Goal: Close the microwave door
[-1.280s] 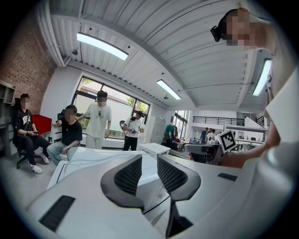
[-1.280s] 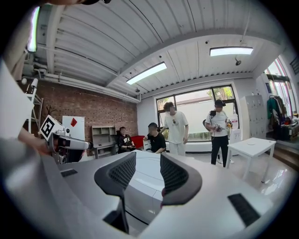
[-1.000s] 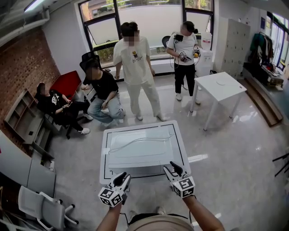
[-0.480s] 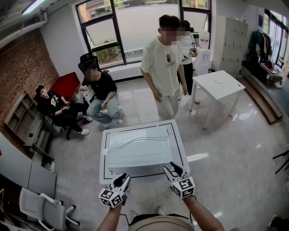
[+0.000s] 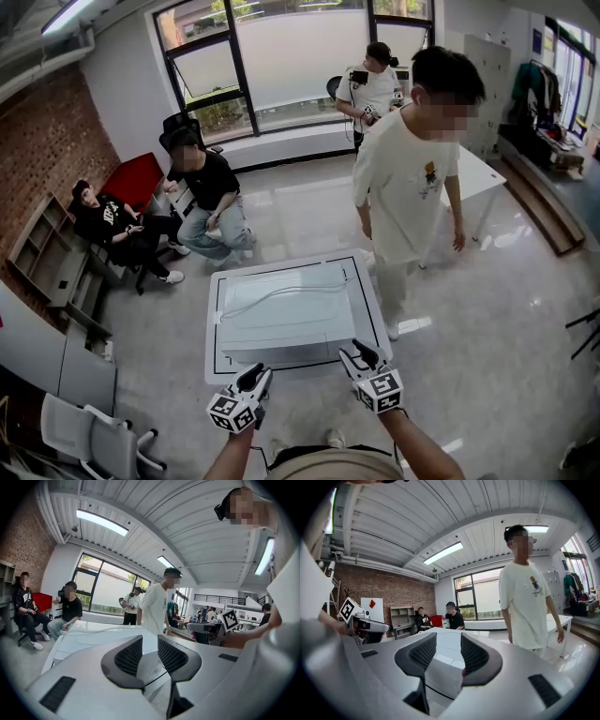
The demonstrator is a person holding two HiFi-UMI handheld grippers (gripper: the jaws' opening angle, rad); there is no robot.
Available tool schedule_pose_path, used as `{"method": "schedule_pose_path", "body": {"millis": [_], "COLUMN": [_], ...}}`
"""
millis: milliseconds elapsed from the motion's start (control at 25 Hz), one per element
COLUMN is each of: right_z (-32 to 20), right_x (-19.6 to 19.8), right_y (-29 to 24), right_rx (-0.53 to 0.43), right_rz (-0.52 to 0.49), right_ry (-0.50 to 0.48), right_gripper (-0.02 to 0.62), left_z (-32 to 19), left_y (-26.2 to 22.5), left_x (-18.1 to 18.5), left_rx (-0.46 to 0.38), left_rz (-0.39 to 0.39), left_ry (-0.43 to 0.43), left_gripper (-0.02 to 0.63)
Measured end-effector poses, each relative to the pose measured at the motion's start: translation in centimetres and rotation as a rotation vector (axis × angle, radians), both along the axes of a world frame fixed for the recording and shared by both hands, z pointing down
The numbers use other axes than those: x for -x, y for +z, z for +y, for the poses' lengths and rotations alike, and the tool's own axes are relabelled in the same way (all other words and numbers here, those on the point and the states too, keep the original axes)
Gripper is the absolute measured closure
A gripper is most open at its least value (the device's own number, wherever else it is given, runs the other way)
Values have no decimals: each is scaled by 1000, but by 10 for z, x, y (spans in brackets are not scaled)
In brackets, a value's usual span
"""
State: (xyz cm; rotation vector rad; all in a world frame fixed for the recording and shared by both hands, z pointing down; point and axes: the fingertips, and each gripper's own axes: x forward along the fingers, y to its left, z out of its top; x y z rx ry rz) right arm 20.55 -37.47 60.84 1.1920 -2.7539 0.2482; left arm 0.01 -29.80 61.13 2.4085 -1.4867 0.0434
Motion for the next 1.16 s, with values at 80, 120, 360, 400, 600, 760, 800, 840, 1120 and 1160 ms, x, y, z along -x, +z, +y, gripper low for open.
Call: {"method": "schedule_pose_path", "body": {"millis": [80,120,360,400,600,760,800,840,1120,1160], "right_z": [-1,-2,-1,-1,-2,-3,-3,-4,-5,-5], "right_x": [0,0,4,4,6,2,2,1,-5,-7], "right_y": [2,3,-1,-2,0,0,0,1,6,7], "right_rx": [-1,-5,-40,-41,-39,-39,-38,-36,-30,-31], "right_rz": [7,22,76,78,77,79,79,80,87,88], "right_ry": [2,6,4,3,2,8,10,13,28,30], "right_gripper": [430,430,480,483,495,500,500,502,505,505], "left_z": [-1,-1,-3,-3,-5,-6,-7,-8,-9,-9], "left_y": [1,2,2,1,3,3,2,2,6,6], "left_x": [-1,0,2,2,2,-1,-1,-1,-4,-4], "left_rx": [0,0,0,1,3,5,5,6,11,12], "left_rz": [-1,-1,-1,-1,-1,-2,-2,-2,-9,-9], "left_ry": [2,2,-2,-2,2,5,7,8,19,19], "left_gripper": [505,505,505,505,505,505,505,505,505,505]}}
